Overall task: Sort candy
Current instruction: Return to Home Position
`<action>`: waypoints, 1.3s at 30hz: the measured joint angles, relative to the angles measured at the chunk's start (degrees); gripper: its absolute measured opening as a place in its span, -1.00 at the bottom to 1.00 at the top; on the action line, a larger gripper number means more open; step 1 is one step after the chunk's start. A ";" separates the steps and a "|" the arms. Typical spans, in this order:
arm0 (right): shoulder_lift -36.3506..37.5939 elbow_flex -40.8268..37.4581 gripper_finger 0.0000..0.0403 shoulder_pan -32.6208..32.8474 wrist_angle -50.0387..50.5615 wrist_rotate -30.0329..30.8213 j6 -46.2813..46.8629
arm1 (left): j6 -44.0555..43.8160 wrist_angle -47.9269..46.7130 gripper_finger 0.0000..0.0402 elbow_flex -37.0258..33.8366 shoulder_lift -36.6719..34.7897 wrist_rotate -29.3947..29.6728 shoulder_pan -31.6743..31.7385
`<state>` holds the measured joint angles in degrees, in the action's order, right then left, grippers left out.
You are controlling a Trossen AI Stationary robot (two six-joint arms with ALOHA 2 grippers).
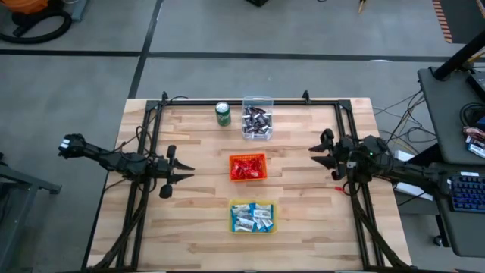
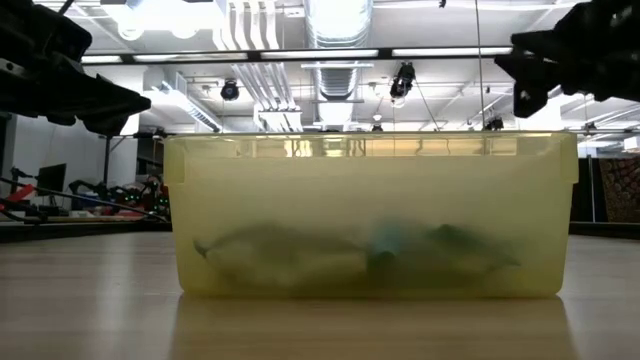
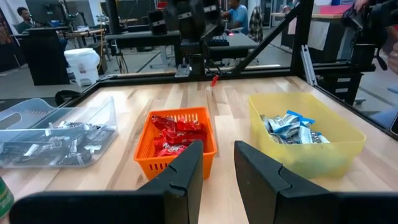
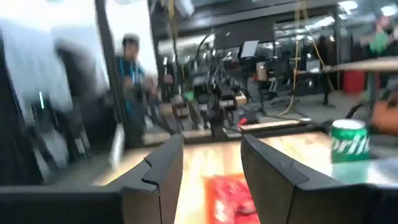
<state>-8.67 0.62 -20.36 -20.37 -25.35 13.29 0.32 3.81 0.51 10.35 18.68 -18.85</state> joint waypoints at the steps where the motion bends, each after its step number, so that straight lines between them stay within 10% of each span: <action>1: 1.06 -0.02 -0.25 0.02 0.89 1.62 3.02 | 0.00 0.00 -0.62 0.00 0.06 0.00 0.00; 10: 6.35 -0.07 -0.25 11.20 16.76 29.95 8.46 | 0.00 0.04 -0.62 0.00 0.72 0.00 0.00; 39: 8.59 -0.09 -0.25 17.73 19.13 22.93 -6.74 | 0.00 0.25 -0.62 0.70 1.41 0.00 -0.02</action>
<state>-0.09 0.54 -2.63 -1.23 -2.42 6.55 0.31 4.06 1.21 11.77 18.68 -18.87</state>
